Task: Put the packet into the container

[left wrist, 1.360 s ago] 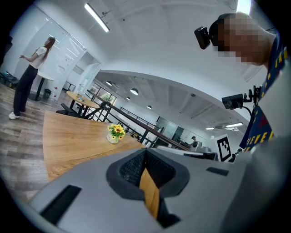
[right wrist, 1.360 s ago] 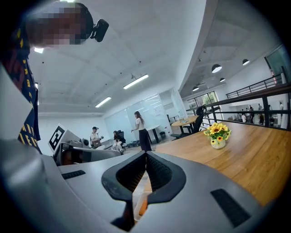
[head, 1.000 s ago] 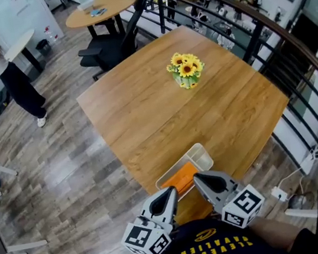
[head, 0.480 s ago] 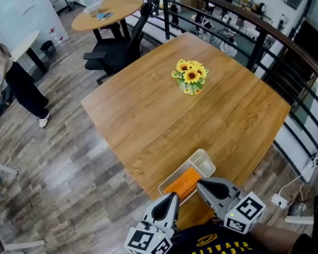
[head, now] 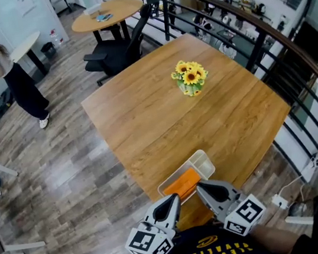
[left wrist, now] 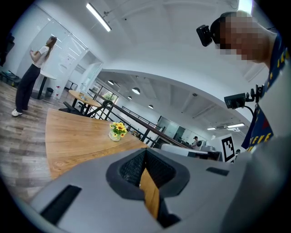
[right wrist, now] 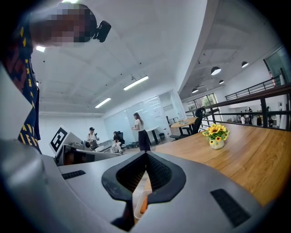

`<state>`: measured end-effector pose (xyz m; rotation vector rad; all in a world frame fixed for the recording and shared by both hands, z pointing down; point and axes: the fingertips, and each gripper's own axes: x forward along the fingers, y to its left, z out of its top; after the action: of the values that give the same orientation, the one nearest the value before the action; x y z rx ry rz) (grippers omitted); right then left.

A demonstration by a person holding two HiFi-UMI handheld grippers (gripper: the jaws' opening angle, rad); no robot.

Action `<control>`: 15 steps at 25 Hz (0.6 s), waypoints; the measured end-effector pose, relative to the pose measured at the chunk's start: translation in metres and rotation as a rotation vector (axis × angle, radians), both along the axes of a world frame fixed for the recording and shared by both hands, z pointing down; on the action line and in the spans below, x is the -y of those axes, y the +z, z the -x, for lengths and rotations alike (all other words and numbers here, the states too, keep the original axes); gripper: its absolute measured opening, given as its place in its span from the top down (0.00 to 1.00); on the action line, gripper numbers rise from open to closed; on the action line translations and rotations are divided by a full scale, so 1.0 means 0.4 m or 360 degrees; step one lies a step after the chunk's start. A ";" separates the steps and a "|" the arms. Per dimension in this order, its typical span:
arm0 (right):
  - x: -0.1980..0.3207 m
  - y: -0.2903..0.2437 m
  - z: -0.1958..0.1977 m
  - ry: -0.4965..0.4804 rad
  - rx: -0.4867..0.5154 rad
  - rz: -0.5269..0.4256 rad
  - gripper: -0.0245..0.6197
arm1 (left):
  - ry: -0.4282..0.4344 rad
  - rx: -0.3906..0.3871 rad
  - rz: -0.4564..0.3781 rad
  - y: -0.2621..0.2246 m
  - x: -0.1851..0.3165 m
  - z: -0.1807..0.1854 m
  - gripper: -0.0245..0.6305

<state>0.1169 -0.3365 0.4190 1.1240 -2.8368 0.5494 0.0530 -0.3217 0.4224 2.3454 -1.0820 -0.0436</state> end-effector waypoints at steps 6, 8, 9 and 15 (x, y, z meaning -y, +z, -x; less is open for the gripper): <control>-0.002 0.003 0.002 0.0002 -0.0001 0.0002 0.95 | 0.0001 0.0002 0.0002 0.003 -0.001 0.001 0.96; -0.003 0.006 0.002 0.0003 0.0002 0.0010 0.95 | 0.0002 0.0002 0.0004 0.006 -0.001 0.001 0.96; -0.003 0.007 0.002 0.0002 0.0001 0.0014 0.95 | 0.0004 0.0002 0.0004 0.007 -0.001 0.000 0.96; 0.001 0.003 0.002 -0.0003 -0.0010 0.0006 0.95 | 0.0008 0.0007 0.0003 0.002 0.001 0.000 0.96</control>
<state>0.1160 -0.3371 0.4203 1.1207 -2.8301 0.5495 0.0529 -0.3222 0.4232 2.3477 -1.0773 -0.0357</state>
